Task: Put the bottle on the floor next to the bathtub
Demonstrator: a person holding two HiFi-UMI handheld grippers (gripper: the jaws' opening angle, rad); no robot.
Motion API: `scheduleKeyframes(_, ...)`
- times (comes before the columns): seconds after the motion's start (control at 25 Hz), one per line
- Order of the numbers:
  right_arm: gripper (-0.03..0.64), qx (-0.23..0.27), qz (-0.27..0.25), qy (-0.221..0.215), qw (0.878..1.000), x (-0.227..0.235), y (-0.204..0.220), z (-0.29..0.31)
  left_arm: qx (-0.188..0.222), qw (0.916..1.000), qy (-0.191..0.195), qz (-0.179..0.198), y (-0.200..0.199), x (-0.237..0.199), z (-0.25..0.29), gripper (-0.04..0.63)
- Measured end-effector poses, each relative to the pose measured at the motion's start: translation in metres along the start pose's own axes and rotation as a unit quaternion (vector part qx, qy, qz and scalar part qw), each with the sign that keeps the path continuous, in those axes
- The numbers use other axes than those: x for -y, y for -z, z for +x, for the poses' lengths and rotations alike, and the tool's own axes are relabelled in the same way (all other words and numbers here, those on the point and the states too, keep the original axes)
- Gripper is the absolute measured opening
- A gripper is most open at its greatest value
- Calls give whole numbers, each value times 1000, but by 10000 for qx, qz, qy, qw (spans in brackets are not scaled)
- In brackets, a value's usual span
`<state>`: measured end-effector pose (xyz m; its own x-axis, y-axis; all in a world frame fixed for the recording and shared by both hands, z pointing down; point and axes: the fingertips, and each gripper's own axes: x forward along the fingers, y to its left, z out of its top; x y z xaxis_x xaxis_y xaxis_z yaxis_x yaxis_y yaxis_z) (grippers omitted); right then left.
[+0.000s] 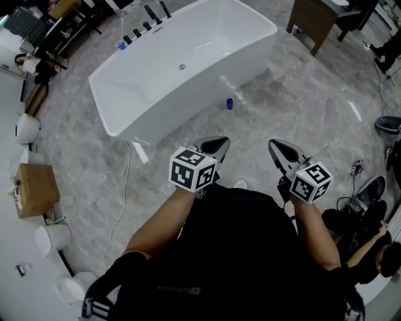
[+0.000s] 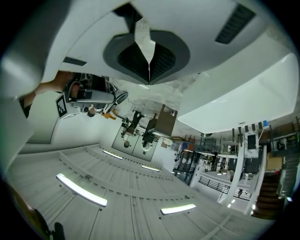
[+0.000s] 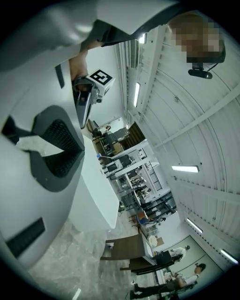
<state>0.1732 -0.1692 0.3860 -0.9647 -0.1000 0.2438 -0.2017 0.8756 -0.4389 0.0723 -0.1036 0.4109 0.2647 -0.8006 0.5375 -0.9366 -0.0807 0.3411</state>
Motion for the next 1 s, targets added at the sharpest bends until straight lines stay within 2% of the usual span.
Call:
scheduleKeyframes(0.2, 35, -69, -60, -13, 10000, -8, 4, 1, -51, 9999, -123, 31, 14, -2, -8, 17)
scheduleKeyframes(0.36, 35, -43, 99, -77, 9999, -13, 6, 7, -32, 9999, -150, 14, 18, -7, -9, 18)
scheduleKeyframes(1.0, 35, -59, -63, -101, 9999, -27, 12, 5, 25, 9998, -150, 97, 19, -2, -21, 17)
